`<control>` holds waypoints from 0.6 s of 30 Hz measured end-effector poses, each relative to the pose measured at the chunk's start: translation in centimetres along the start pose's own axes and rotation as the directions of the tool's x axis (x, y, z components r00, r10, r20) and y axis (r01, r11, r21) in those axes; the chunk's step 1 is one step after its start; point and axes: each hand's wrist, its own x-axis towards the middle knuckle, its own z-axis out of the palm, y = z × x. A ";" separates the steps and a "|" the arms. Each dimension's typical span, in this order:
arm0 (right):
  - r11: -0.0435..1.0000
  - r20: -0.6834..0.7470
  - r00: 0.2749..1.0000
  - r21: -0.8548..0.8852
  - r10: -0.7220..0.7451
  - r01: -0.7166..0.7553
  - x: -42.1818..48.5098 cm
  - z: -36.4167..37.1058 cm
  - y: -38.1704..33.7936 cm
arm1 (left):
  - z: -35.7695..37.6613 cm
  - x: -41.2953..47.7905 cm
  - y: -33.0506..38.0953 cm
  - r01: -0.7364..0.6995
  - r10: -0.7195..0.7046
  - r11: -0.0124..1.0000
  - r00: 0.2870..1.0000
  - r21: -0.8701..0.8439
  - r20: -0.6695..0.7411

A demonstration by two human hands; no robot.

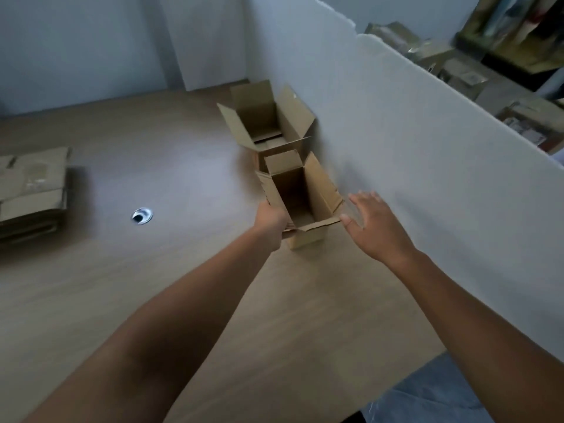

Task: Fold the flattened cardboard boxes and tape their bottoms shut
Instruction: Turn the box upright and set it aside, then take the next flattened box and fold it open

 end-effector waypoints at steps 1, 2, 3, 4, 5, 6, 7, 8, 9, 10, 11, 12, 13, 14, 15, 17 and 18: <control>1.000 -0.004 1.000 -0.021 -0.014 0.014 1.5 -0.4 0.8 | 1.2 1.0 0.8 -0.002 0.002 1.000 1.000 -0.012 -0.006; 0.999 -0.010 1.000 -0.037 -0.030 0.029 2.9 -0.7 1.2 | 2.3 1.8 1.6 -0.004 0.004 1.000 1.000 -0.021 -0.012; 0.998 -0.019 0.999 -0.048 -0.045 0.044 4.1 -0.9 1.4 | 3.1 2.4 2.1 -0.002 0.002 1.000 1.000 -0.027 -0.015; 0.997 -0.031 0.998 -0.057 -0.059 0.057 5.1 -1.1 1.3 | 3.8 3.0 2.5 -0.001 0.000 1.000 1.000 -0.023 -0.018; 0.996 -0.042 0.996 -0.062 -0.073 0.070 5.9 -1.3 0.9 | 4.2 3.4 2.8 0.000 -0.001 1.000 1.000 -0.009 -0.020; 0.994 -0.054 0.994 -0.062 -0.090 0.087 6.6 -1.6 0.4 | 4.4 3.6 3.0 0.000 0.000 1.000 1.000 0.012 -0.024; 0.992 -0.063 0.992 -0.060 -0.112 0.109 7.2 -1.8 -0.4 | 4.4 3.9 3.1 -0.006 0.007 0.999 0.999 0.040 -0.033; 0.989 -0.067 0.988 -0.061 -0.141 0.137 7.8 -2.1 -1.4 | 4.1 3.9 3.3 -0.024 0.028 0.997 0.999 0.072 -0.043; 0.984 -0.066 0.983 -0.065 -0.171 0.166 8.3 -2.3 -2.5 | 3.4 3.8 3.6 -0.059 0.065 0.992 0.996 0.116 -0.052; 0.978 -0.060 0.978 -0.073 -0.200 0.195 8.9 -2.3 -3.8 | 2.3 3.7 4.0 -0.112 0.125 0.978 0.990 0.178 -0.067; 0.971 -0.046 0.972 -0.082 -0.229 0.225 9.5 -2.1 -5.2 | 0.8 3.5 4.4 -0.175 0.205 0.948 0.975 0.264 -0.089; 0.962 -0.026 0.965 -0.096 -0.259 0.256 10.1 -1.8 -6.8 | -1.2 3.3 5.0 -0.237 0.297 0.895 0.948 0.378 -0.109; 0.951 0.002 0.957 -0.109 -0.291 0.289 10.7 -1.1 -8.7 | -3.7 3.3 5.4 -0.287 0.396 0.813 0.910 0.506 -0.120; 0.939 0.030 0.946 -0.115 -0.324 0.325 11.2 -0.4 -10.9 | -6.6 3.3 5.8 -0.319 0.486 0.710 0.867 0.628 -0.109; 0.928 0.055 0.934 -0.113 -0.352 0.356 11.6 0.6 -13.4 | -9.8 3.4 6.2 -0.318 0.550 0.599 0.830 0.735 -0.089; 0.906 0.101 0.913 -0.119 -0.395 0.405 12.0 2.8 -19.0 | -16.8 3.7 6.8 -0.226 0.597 0.381 0.800 0.897 -0.052; 0.895 0.125 0.901 -0.125 -0.414 0.429 12.0 4.3 -22.0 | -20.3 3.5 7.0 -0.160 0.591 0.301 0.805 0.940 -0.052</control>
